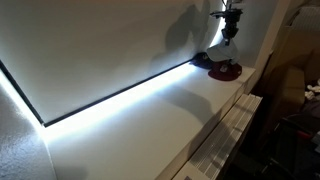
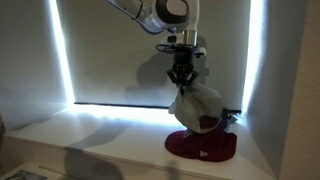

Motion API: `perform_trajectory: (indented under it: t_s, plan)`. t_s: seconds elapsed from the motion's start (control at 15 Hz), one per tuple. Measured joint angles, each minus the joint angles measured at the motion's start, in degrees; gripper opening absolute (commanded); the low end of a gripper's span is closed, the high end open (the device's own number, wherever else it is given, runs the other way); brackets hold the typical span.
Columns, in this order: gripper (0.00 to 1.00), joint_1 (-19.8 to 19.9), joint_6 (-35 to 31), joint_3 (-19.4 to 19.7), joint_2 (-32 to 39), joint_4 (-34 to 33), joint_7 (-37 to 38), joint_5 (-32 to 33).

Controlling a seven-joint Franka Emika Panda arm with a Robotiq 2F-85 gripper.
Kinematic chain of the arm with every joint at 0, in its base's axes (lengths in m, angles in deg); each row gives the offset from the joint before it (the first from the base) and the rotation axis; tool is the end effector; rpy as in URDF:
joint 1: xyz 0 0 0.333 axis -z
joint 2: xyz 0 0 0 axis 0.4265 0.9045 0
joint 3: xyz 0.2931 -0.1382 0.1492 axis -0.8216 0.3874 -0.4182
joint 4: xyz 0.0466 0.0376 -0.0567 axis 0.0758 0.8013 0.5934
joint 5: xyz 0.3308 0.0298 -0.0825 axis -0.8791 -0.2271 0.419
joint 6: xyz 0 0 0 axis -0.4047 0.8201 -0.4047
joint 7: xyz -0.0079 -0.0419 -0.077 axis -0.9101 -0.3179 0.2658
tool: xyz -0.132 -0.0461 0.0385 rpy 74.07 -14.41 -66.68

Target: Move the light grey cap to the left side of the windowsill

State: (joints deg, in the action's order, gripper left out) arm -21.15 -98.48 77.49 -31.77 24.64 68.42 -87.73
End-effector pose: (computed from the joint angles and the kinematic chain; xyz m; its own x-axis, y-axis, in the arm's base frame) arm 0.5590 -0.3361 0.3784 -0.9712 0.2251 0.0788 0.2284 0.9729 0.0355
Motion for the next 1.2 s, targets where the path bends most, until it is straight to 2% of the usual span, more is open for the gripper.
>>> perform_trajectory:
  t_s: [0.13, 0.27, 0.73, 1.07, 1.2]
  plan:
    - [0.01, -2.19, -2.38, -0.82, -0.56, 1.12, 0.88, 5.00]
    - [0.01, -8.54, -5.36, 3.07, -0.74, 4.19, 0.73, 8.75]
    - [0.01, -39.26, -20.36, 22.12, -1.38, 24.77, 0.72, 21.90]
    - [0.01, -61.33, -27.56, 36.54, -1.24, 37.59, 0.71, 24.44]
    - [0.01, -68.02, -28.59, 40.44, -1.22, 40.33, 0.72, 23.93]
